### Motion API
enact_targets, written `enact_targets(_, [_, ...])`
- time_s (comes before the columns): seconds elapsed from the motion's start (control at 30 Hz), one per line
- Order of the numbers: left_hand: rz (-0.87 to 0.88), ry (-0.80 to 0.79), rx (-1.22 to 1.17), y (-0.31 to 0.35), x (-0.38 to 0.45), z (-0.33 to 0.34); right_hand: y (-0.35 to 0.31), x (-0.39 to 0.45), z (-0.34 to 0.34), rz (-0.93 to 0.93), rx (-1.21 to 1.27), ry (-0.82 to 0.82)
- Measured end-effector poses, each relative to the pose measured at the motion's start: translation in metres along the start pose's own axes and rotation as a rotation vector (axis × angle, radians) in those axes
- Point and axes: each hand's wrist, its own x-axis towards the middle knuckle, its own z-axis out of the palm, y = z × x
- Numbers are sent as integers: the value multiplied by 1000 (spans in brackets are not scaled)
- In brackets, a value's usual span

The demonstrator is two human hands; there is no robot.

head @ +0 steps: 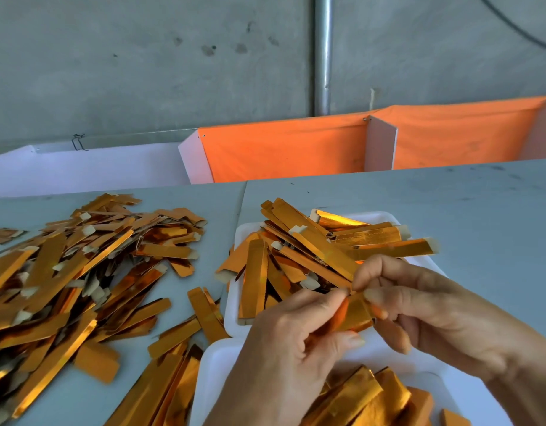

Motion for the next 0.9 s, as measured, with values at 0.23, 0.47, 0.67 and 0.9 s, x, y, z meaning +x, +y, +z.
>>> enact_targets(0.23, [-11, -67, -102, 5, 0, 0, 4, 0, -7, 29, 129, -86])
enact_targets(0.47, [-42, -109, -223, 7, 0, -3, 8, 1, -7, 28, 160, -85])
enact_targets(0.67, [-48, -113, -178, 8, 1, -1, 5, 0, -9, 47, 72, -111])
enact_targets(0.9, [-63, -116, -201, 6, 2, 1, 12, 3, -9, 63, 147, -68])
